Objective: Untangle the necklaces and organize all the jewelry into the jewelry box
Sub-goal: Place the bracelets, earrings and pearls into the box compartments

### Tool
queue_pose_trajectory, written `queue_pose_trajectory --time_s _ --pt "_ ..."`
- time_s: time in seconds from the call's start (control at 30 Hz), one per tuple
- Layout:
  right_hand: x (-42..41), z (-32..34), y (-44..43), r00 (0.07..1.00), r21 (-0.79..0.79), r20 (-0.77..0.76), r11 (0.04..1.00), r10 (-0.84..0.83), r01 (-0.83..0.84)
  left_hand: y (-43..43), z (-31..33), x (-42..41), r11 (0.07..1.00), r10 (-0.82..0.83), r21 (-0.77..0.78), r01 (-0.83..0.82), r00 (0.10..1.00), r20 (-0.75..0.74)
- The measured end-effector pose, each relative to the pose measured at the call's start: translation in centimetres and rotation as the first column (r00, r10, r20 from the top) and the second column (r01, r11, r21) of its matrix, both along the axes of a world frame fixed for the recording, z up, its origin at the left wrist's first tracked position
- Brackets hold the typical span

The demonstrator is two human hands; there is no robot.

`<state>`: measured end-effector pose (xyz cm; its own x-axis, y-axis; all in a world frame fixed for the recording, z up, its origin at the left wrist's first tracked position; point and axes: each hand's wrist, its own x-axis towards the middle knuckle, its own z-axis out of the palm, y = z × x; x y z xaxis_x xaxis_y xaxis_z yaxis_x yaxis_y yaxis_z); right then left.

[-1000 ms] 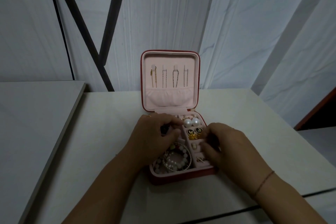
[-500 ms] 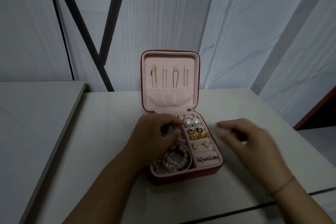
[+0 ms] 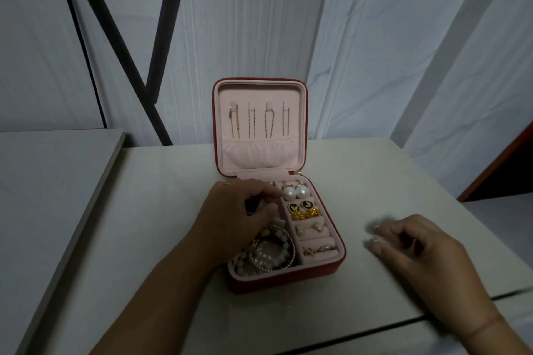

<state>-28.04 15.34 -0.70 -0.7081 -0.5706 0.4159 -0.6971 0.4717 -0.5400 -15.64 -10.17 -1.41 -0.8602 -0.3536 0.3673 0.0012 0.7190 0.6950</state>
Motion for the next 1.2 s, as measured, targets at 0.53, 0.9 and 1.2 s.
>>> queue_pose_trajectory --time_s 0.53,0.9,1.2 --pt "2.9 2.4 -3.2 0.905 -0.233 0.373 0.965 0.207 -0.125 -0.1 -0.1 -0.1 1.000 0.006 0.002 -0.006 1.000 0.013" --pt "4.8 2.2 -7.0 0.953 -0.011 0.242 0.983 0.180 -0.182 0.0 -0.1 0.0 1.000 0.006 -0.009 -0.006 1.000 0.002" --pt "4.7 2.0 -7.2 0.979 0.069 0.194 0.994 0.067 -0.082 0.0 -0.1 0.0 1.000 0.006 0.003 -0.006 1.000 -0.003"
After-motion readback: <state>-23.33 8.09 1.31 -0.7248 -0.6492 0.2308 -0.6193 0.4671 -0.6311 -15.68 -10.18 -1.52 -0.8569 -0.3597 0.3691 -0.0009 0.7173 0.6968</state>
